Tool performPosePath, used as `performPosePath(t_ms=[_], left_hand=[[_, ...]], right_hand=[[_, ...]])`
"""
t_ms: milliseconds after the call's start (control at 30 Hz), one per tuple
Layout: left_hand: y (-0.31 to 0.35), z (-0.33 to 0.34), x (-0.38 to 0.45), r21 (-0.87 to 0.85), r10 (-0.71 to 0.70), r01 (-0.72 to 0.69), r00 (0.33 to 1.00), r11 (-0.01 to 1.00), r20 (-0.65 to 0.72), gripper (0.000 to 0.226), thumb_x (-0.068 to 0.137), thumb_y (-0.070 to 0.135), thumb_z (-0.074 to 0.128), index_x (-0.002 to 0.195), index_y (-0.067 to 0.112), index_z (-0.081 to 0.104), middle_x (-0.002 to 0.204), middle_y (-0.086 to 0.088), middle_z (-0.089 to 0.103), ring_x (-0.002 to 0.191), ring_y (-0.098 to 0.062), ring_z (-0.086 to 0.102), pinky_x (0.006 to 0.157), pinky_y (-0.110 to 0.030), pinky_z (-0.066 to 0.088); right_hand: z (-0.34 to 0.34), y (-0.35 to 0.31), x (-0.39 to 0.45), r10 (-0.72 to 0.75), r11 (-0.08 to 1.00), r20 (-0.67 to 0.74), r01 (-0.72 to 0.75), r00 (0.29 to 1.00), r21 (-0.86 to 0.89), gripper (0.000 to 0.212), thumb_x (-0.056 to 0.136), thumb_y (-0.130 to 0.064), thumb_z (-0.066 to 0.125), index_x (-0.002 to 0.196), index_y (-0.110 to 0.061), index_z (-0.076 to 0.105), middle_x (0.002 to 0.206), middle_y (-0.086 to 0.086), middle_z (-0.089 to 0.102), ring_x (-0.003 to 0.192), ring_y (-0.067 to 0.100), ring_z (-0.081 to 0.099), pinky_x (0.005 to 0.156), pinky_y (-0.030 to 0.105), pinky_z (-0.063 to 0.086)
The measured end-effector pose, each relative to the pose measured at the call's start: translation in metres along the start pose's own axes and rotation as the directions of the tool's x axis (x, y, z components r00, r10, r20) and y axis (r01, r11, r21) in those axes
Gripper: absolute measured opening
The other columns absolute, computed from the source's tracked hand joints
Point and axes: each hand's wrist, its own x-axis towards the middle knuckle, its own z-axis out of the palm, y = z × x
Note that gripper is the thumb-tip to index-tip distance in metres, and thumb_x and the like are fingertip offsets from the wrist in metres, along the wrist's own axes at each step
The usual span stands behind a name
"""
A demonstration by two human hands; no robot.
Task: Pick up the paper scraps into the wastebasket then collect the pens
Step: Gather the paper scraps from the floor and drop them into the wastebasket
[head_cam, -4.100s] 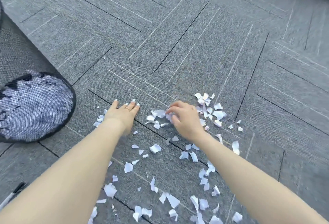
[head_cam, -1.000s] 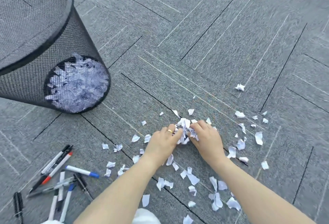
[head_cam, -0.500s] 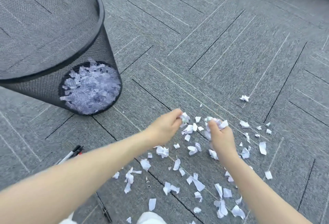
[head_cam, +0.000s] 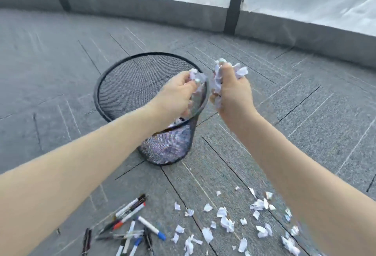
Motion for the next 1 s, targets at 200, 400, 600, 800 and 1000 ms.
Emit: performPosePath(t_ms=[200,400,600,800,1000], left_hand=[[-0.036,-0.051,0.017,-0.081,-0.283,0.271,0.920,0.959,-0.269,0.025,0.094,0.009,0.033,0.074,0.015,0.046,0.074,-0.006,0.045,0.059,-0.017,0.038,0.051,-0.026,0.028],[-0.043,-0.056,0.017,-0.143,-0.348,0.319,0.888,0.937,-0.301,0.021,0.096,0.014,0.040,0.112,0.010,0.055,0.089,-0.002,0.050,0.082,-0.017,0.050,0.069,-0.032,0.040],[-0.046,-0.053,0.017,-0.151,-0.368,0.336,0.878,0.930,-0.306,0.036,0.092,0.025,0.049,0.124,0.009,0.052,0.119,-0.009,0.055,0.106,-0.023,0.051,0.094,-0.040,0.042],[-0.049,-0.047,0.017,-0.183,-0.267,0.208,0.873,0.961,-0.408,0.022,0.094,0.024,0.042,0.090,0.015,0.062,0.102,-0.004,0.059,0.099,-0.021,0.053,0.084,-0.033,0.039],[-0.050,-0.048,0.008,-0.142,-0.182,0.129,0.863,0.981,-0.471,0.019,0.094,0.017,0.047,0.080,0.010,0.058,0.078,-0.002,0.057,0.071,-0.014,0.051,0.062,-0.022,0.040]], right_hand=[[0.071,0.020,0.029,0.230,0.891,0.185,-0.131,0.955,-0.434,0.024,0.093,-0.032,0.048,0.079,-0.013,0.050,0.073,0.001,0.052,0.049,0.009,0.041,0.048,0.020,0.037],[0.070,0.032,0.040,0.320,0.801,0.161,-0.175,0.934,-0.572,0.035,0.091,-0.015,0.050,0.125,-0.009,0.050,0.080,0.001,0.050,0.068,0.013,0.047,0.075,0.034,0.047],[0.058,0.037,0.040,0.147,0.901,0.292,-0.006,0.945,-0.434,0.018,0.088,-0.010,0.052,0.094,-0.023,0.064,0.111,0.001,0.061,0.097,0.016,0.054,0.088,0.035,0.043],[0.049,0.039,0.037,0.081,0.925,0.292,0.037,0.953,-0.377,0.030,0.098,-0.030,0.034,0.103,-0.021,0.062,0.116,-0.003,0.063,0.107,0.012,0.054,0.098,0.038,0.033],[0.049,0.041,0.033,0.034,0.951,0.224,0.038,0.974,-0.306,0.026,0.097,-0.010,0.036,0.096,-0.020,0.060,0.099,-0.002,0.066,0.095,0.011,0.061,0.081,0.026,0.044]])
